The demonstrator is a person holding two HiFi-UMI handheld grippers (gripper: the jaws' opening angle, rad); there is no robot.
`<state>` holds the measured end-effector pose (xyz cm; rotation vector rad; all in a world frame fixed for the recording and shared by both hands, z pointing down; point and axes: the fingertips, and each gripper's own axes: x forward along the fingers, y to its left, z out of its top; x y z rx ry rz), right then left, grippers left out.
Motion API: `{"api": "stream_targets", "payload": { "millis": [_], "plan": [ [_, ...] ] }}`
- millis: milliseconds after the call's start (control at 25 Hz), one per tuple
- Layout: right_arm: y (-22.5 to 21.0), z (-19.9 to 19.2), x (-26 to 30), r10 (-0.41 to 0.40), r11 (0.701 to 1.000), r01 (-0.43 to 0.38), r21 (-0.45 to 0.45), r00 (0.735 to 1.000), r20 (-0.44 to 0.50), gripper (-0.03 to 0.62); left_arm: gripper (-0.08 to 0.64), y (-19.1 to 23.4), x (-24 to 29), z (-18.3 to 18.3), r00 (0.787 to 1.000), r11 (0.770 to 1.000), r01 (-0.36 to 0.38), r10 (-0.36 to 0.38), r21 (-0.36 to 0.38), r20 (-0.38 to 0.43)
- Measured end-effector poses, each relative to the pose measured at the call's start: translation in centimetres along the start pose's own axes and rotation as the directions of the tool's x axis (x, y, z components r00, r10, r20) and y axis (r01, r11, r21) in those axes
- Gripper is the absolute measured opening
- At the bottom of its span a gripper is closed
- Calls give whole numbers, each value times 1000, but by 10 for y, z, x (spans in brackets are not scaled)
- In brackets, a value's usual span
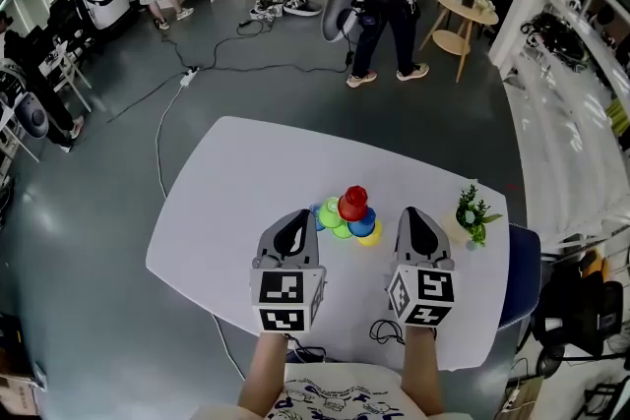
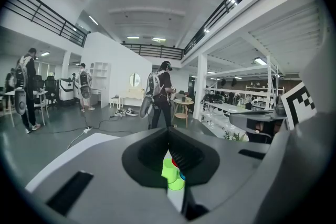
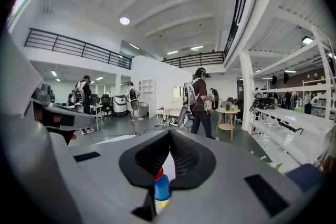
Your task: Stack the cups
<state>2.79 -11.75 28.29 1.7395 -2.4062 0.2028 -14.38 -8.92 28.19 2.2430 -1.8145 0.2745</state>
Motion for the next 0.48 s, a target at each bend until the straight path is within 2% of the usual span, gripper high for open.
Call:
{"api": "stream_targets", "payload": {
  "millis": [480],
  "plan": [
    [0,2,1,-2,1000,2,1,1000,-1,11,14,2,-1,7,1000,1000,6,-7,13,7]
  ]
}}
